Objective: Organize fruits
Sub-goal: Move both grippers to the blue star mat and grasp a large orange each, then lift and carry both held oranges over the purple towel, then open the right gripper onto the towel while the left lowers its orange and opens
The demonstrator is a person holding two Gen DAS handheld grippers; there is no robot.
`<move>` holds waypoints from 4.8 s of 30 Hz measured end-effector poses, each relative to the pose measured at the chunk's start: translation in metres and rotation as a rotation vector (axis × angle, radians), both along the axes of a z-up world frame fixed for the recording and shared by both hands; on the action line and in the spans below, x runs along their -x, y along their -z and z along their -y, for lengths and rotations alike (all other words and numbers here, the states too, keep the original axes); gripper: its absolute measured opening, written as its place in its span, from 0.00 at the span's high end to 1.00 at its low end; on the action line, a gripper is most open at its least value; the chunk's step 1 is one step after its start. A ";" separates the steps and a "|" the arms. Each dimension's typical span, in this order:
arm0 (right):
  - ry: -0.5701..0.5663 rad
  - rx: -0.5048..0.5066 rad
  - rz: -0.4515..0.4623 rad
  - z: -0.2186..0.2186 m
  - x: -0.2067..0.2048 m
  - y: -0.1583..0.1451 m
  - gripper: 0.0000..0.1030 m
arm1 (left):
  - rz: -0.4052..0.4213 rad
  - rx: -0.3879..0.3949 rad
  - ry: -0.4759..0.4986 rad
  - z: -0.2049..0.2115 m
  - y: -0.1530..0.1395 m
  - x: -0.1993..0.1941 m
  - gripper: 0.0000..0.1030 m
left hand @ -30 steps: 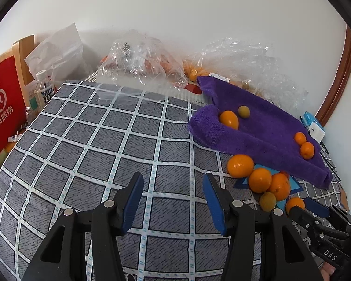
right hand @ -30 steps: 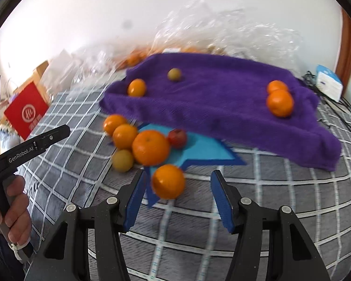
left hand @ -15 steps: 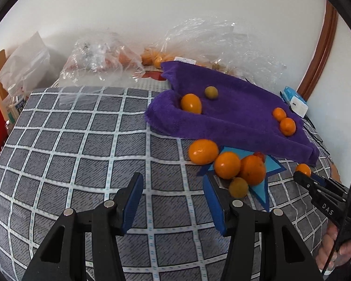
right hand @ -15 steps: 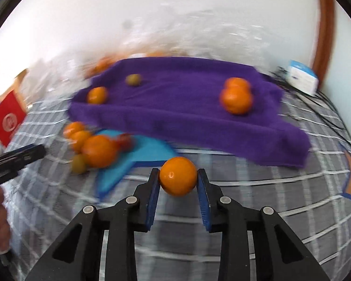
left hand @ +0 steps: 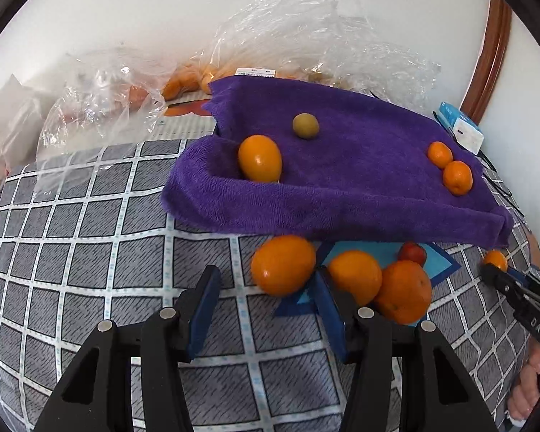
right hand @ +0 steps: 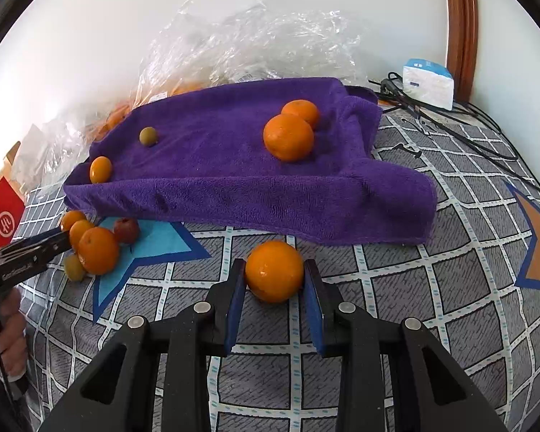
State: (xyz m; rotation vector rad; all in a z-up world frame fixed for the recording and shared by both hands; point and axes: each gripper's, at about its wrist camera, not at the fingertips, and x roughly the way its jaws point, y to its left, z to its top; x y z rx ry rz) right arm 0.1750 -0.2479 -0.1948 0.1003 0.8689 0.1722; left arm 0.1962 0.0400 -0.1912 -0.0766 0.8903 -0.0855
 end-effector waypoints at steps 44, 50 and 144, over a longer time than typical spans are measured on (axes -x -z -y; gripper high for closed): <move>-0.008 0.025 0.016 -0.003 0.002 0.001 0.70 | 0.184 0.170 -0.114 -0.054 -0.008 0.062 0.69; -0.002 0.012 0.016 0.000 0.002 0.001 0.70 | 0.179 0.185 -0.128 -0.056 -0.008 0.060 0.69; -0.051 -0.120 0.070 0.025 -0.082 -0.029 0.51 | -0.021 -0.025 -0.127 0.025 -0.014 -0.139 0.69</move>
